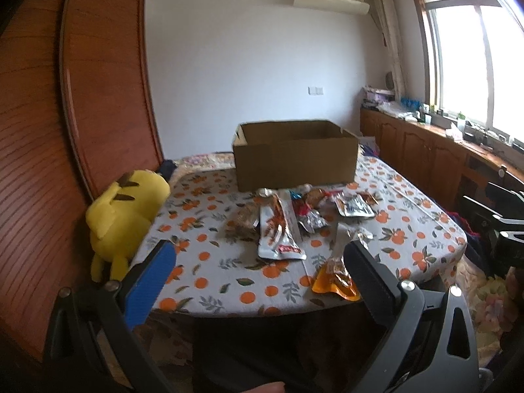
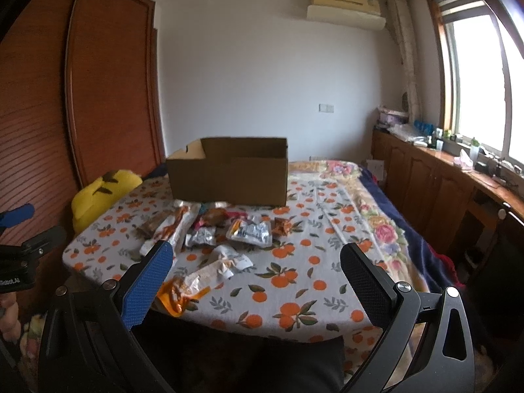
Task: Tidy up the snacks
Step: 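Reach the left tool to the orange-and-white packet while the right tool approaches the silver pouch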
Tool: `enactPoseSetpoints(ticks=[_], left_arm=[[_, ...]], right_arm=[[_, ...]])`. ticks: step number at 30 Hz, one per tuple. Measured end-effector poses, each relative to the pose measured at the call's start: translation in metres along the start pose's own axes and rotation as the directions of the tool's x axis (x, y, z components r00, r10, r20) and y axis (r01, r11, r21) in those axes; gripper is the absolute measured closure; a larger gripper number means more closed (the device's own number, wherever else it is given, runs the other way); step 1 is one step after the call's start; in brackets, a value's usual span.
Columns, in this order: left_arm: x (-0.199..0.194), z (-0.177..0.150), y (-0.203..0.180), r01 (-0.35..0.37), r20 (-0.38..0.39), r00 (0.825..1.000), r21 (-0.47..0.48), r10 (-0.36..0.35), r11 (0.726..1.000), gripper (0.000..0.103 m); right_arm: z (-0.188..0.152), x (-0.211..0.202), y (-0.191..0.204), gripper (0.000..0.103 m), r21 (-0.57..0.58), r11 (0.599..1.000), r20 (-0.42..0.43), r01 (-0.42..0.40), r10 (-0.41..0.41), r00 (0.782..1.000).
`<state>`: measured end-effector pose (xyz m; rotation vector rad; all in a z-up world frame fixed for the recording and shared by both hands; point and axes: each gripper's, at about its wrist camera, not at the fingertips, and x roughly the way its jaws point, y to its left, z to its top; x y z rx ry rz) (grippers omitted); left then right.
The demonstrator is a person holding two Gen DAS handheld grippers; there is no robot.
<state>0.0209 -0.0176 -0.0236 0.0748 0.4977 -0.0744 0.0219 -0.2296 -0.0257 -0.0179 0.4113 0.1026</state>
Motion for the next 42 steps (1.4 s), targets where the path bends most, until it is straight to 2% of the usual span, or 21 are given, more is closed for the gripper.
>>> enactPoseSetpoints(ticks=[6,10,15,21,25,31,42], left_arm=[[0.037,-0.007,-0.012,0.061,-0.062,0.996,0.013,-0.06,0.998,0.0],[0.061,-0.01,-0.022,0.134,-0.117,0.985,0.026,-0.13,0.991,0.002],[0.094,-0.014,-0.034,0.228,-0.198,0.955,0.006,-0.222,0.974,0.003],[0.13,-0.02,-0.054,0.288,-0.281,0.922,0.032,-0.268,0.957,0.013],[0.151,-0.022,-0.067,0.341,-0.341,0.888,0.036,-0.309,0.939,0.014],[0.173,-0.024,-0.086,0.369,-0.398,0.865,0.096,-0.304,0.924,0.014],[0.21,-0.017,-0.108,0.387,-0.496,0.823,0.132,-0.277,0.913,0.019]], right_arm=[[-0.01,0.031,-0.006,0.0,-0.012,1.0,-0.05,-0.025,0.024,0.998],[-0.016,0.047,-0.012,0.0,-0.021,0.999,-0.074,-0.042,0.04,0.996],[-0.023,0.07,-0.021,0.0,-0.006,0.998,-0.124,-0.066,0.064,0.99],[-0.029,0.091,-0.027,0.0,-0.023,0.996,-0.158,-0.082,0.078,0.984],[-0.029,0.106,-0.029,0.0,-0.03,0.994,-0.175,-0.102,0.095,0.98],[-0.027,0.122,-0.03,0.0,-0.056,0.99,-0.194,-0.126,0.113,0.975],[-0.029,0.131,-0.042,0.0,-0.04,0.99,-0.202,-0.132,0.122,0.972]])
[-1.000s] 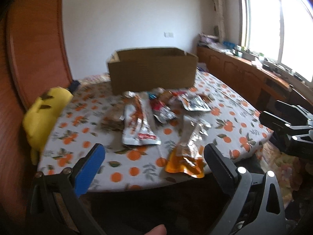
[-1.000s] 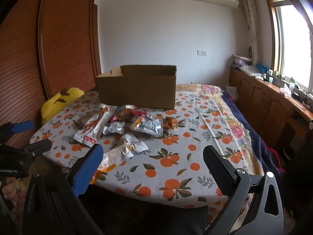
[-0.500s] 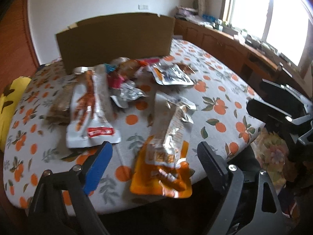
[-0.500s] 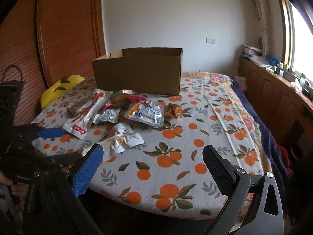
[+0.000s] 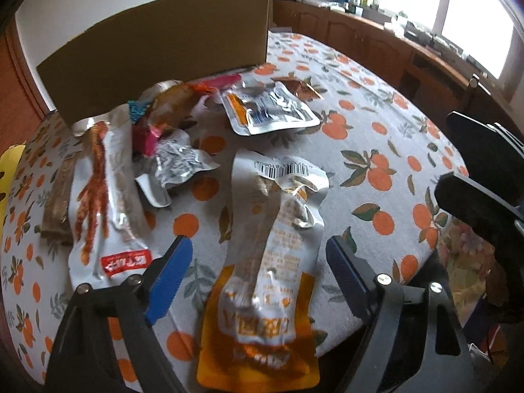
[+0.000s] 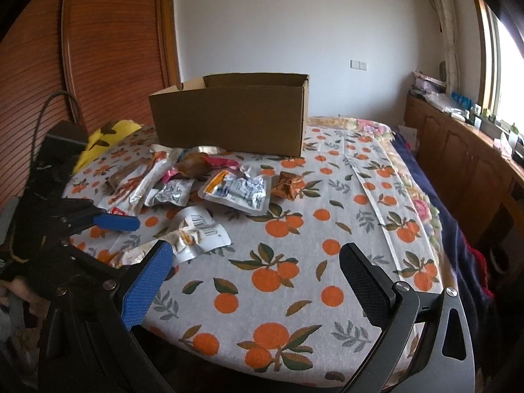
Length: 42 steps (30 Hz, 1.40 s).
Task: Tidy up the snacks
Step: 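Reach the left tool to the orange-and-white packet while the right tool approaches the silver pouch, then grasp the orange packet with the left tool while the right tool grasps the silver pouch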
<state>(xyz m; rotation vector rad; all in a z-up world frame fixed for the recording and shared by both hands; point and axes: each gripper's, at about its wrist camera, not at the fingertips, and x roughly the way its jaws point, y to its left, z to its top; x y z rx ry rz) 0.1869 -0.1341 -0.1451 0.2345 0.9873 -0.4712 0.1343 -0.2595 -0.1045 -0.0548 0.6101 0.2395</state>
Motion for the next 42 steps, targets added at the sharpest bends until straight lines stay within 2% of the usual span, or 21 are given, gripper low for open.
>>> enactPoseSetpoints(ticks=[8,9,10,11,14,16,24,31,38,42], left_arm=[[0.006,0.007,-0.005,-0.019,0.001,1.0,0.011,0.019,1.0,0.02],[0.005,0.007,-0.005,-0.017,0.01,1.0,0.017,0.017,1.0,0.025],[0.004,0.008,-0.005,-0.015,0.02,1.0,0.021,0.015,1.0,0.042],[0.003,0.009,-0.005,-0.02,0.03,0.999,0.023,0.019,1.0,0.051],[-0.003,0.009,-0.008,-0.032,0.048,0.998,0.054,0.029,0.998,0.059],[-0.007,0.008,-0.006,-0.028,0.06,0.998,0.045,0.026,0.999,0.061],[-0.021,0.007,0.025,0.088,0.111,0.991,-0.078,-0.079,0.993,0.064],[-0.035,0.003,0.05,0.135,0.162,0.98,-0.141,-0.112,0.981,0.065],[-0.044,-0.001,0.058,0.164,0.205,0.97,-0.155,-0.131,0.974,0.065],[-0.051,-0.005,0.065,0.184,0.238,0.961,-0.175,-0.139,0.967,0.065]], right_arm=[[-0.003,0.002,-0.004,0.0,0.014,1.0,-0.006,0.002,-0.002,1.0],[-0.003,0.002,-0.005,0.0,0.016,1.0,-0.006,0.002,-0.002,1.0],[-0.003,0.002,-0.005,0.0,0.015,1.0,-0.005,0.001,-0.001,1.0],[-0.002,0.002,-0.005,0.0,0.015,1.0,-0.004,0.001,-0.001,1.0],[-0.001,0.005,-0.005,0.0,0.009,1.0,-0.003,-0.006,0.006,1.0],[0.002,0.012,-0.006,0.0,0.005,1.0,-0.013,-0.016,0.016,1.0],[0.022,0.056,-0.007,0.001,-0.002,0.993,-0.085,-0.12,0.12,0.989],[0.037,0.104,-0.012,0.007,0.075,0.974,-0.172,-0.212,0.222,0.96],[0.048,0.132,-0.009,0.007,0.119,0.964,-0.206,-0.236,0.257,0.944],[0.055,0.145,-0.004,0.007,0.12,0.967,-0.223,-0.224,0.246,0.943]])
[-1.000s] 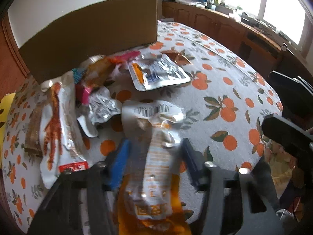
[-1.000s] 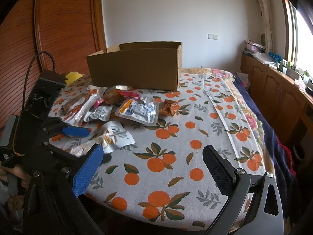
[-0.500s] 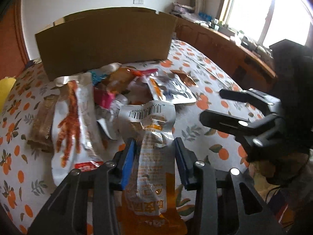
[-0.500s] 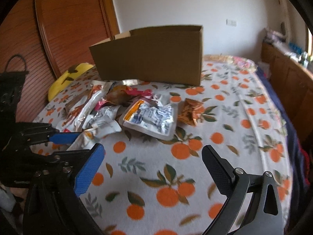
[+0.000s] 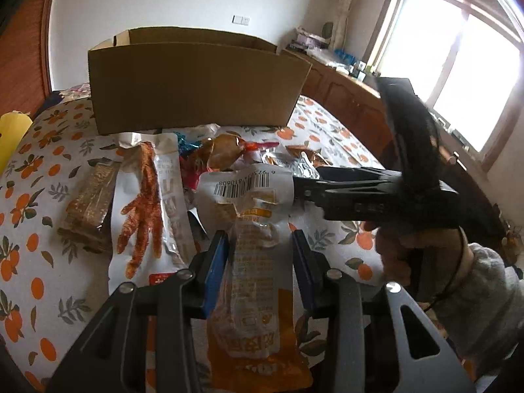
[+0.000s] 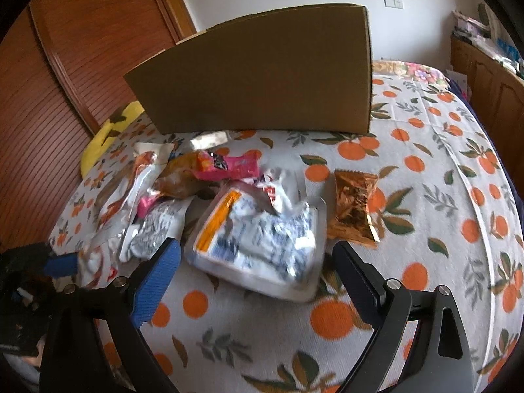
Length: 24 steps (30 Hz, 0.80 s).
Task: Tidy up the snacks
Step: 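Grasp the orange packet with the left tool while the right tool grasps the silver pouch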
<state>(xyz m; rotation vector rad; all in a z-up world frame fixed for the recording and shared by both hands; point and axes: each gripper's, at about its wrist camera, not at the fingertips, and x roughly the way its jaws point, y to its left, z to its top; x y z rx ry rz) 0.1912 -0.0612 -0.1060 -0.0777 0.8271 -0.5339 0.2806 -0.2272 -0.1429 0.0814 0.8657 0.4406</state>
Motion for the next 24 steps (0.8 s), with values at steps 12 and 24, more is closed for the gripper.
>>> enactPoseSetpoints(ticks=[12,24], left_arm=[[-0.011,-0.001,0.011,0.029,0.049,0.998,-0.031,-0.027,0.999,0.065],[-0.023,0.001,0.001,0.035,0.088,0.996,-0.018,-0.033,0.999,0.065]], right_arm=[[0.013,0.019,0.013,0.017,-0.047,0.992,-0.036,0.115,-0.117,0.992],[0.001,-0.016,0.015,0.022,-0.029,0.995,-0.001,0.099,-0.099,0.995]])
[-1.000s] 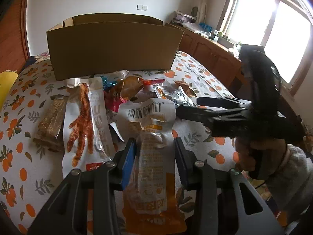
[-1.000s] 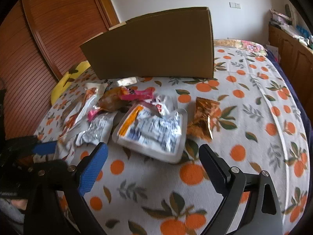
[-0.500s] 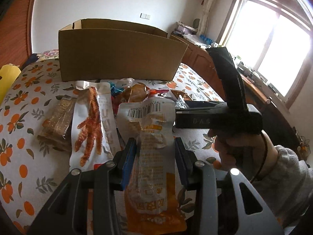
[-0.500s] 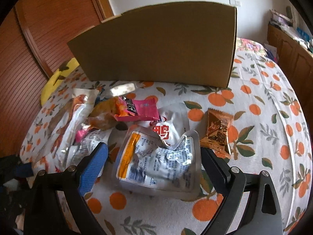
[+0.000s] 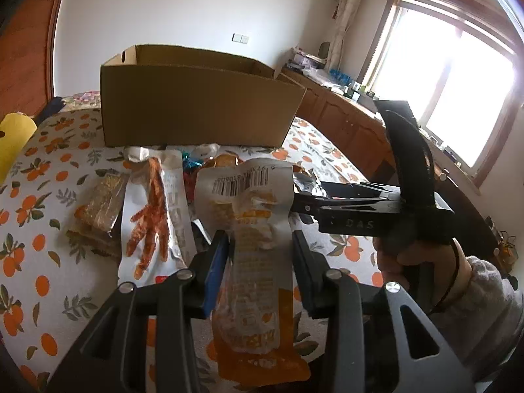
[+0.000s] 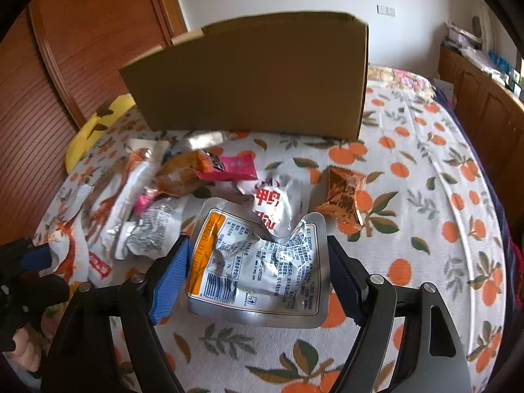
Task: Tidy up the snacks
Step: 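Grasp the orange packet with the left tool while the right tool grasps the silver pouch, then carry both packets over the box and release them inside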
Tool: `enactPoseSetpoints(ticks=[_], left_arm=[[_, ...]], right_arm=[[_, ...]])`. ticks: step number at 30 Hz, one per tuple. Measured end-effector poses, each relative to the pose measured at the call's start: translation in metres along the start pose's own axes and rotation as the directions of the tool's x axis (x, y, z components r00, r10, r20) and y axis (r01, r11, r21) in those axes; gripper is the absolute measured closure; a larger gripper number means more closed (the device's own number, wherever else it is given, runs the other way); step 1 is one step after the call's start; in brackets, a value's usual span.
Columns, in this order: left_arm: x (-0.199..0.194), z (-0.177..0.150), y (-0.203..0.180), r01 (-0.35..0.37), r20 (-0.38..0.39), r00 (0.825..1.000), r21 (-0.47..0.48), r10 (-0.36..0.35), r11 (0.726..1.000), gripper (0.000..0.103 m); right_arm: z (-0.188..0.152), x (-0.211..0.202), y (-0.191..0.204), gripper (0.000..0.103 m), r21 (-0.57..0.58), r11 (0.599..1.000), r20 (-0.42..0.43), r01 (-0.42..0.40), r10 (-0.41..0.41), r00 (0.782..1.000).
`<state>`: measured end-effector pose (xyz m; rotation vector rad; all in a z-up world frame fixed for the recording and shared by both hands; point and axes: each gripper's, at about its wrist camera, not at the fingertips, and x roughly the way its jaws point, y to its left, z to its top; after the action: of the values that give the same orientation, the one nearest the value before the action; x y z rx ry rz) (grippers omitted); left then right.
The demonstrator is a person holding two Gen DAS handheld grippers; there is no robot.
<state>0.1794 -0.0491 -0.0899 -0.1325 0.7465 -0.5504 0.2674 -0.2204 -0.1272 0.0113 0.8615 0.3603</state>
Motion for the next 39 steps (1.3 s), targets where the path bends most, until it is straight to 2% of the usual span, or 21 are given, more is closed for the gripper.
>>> enactPoseSetpoints(ticks=[15,23,29,35,39], left_arm=[[-0.021,0.009,-0.004,0.01,0.114,0.993,-0.005,-0.009,1.0,0.066],[-0.028,0.014,-0.005,0.021,0.156,0.988,0.0,-0.021,1.0,0.068],[-0.032,0.023,-0.009,0.023,0.18,0.983,0.018,-0.026,1.0,0.068],[-0.037,0.044,-0.011,0.018,0.206,0.978,0.037,-0.025,0.999,0.068],[-0.045,0.069,-0.012,-0.007,0.238,0.971,0.07,-0.01,0.997,0.068]], right_arm=[[-0.003,-0.027,0.015,0.021,-0.042,0.998,0.059,-0.043,0.046,0.997],[0.0,-0.037,0.033,0.021,-0.081,0.993,0.089,-0.091,0.098,0.991],[0.004,-0.044,0.036,0.021,-0.086,0.992,0.108,-0.097,0.106,0.988],[0.015,-0.055,0.038,0.021,-0.1,0.991,0.132,-0.095,0.108,0.985],[0.032,-0.064,0.038,0.021,-0.114,0.99,0.154,-0.085,0.102,0.983]])
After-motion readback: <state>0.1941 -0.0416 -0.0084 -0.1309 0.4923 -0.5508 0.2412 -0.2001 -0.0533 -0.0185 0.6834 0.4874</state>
